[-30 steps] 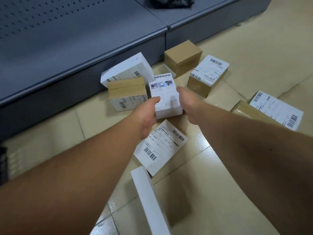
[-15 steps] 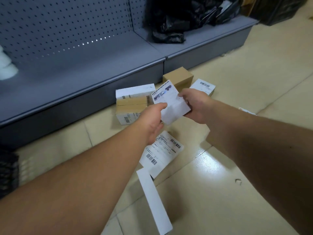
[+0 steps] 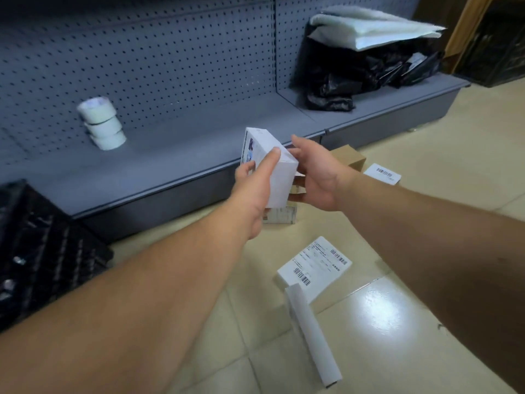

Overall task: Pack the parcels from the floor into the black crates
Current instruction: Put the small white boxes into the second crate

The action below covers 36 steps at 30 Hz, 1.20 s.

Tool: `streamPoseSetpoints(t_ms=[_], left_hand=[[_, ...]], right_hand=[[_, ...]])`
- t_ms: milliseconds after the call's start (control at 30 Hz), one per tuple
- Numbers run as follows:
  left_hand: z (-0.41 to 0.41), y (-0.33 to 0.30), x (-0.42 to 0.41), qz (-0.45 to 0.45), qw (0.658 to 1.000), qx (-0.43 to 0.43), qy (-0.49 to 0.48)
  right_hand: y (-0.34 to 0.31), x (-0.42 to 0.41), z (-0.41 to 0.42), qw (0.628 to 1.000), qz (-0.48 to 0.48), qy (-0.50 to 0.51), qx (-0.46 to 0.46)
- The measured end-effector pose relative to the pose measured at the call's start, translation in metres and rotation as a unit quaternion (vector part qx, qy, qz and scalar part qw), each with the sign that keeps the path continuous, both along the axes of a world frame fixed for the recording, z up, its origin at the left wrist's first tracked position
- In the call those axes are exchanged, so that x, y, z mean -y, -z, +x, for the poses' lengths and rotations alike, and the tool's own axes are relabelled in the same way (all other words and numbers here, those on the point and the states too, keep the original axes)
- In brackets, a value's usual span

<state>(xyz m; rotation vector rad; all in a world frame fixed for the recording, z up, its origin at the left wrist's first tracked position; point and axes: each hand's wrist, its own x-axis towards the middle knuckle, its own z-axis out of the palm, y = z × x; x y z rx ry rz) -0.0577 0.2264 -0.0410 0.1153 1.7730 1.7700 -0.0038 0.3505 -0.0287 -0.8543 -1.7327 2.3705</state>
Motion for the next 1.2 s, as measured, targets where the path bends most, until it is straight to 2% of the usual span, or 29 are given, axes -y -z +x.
streamPoseSetpoints(t_ms=[167,367,533,700,800,900,1067,1200], left_hand=[[-0.027,-0.014,0.065,0.025,0.999,0.02,0.009],[-0.042,-0.025,0.132,0.056,0.997,0.044,-0.023],[-0.051,-0.036,0.173,0.059,0.997,0.045,-0.02],[-0.061,-0.044,0.218,0.051,0.997,0.054,0.024],[-0.07,-0.05,0.246,0.045,0.996,0.057,0.053],[-0.082,-0.057,0.274,0.034,0.996,0.059,0.063],[-0.108,-0.072,0.318,0.016,0.999,0.037,-0.017],[-0.126,-0.088,0.366,-0.011,1.0,0.008,-0.017]], right_hand=[[-0.013,0.045,-0.019,0.997,0.019,-0.073,-0.01],[-0.023,0.089,-0.042,0.992,0.073,-0.103,0.017],[-0.03,0.111,-0.054,0.984,0.15,-0.088,0.027],[-0.036,0.127,-0.065,0.976,0.211,-0.039,0.034],[-0.036,0.141,-0.075,0.982,0.185,-0.028,0.04],[-0.039,0.162,-0.084,0.993,0.11,-0.042,0.02],[-0.049,0.205,-0.096,0.996,0.065,-0.06,0.01],[-0.057,0.247,-0.106,0.996,0.037,-0.084,-0.004]])
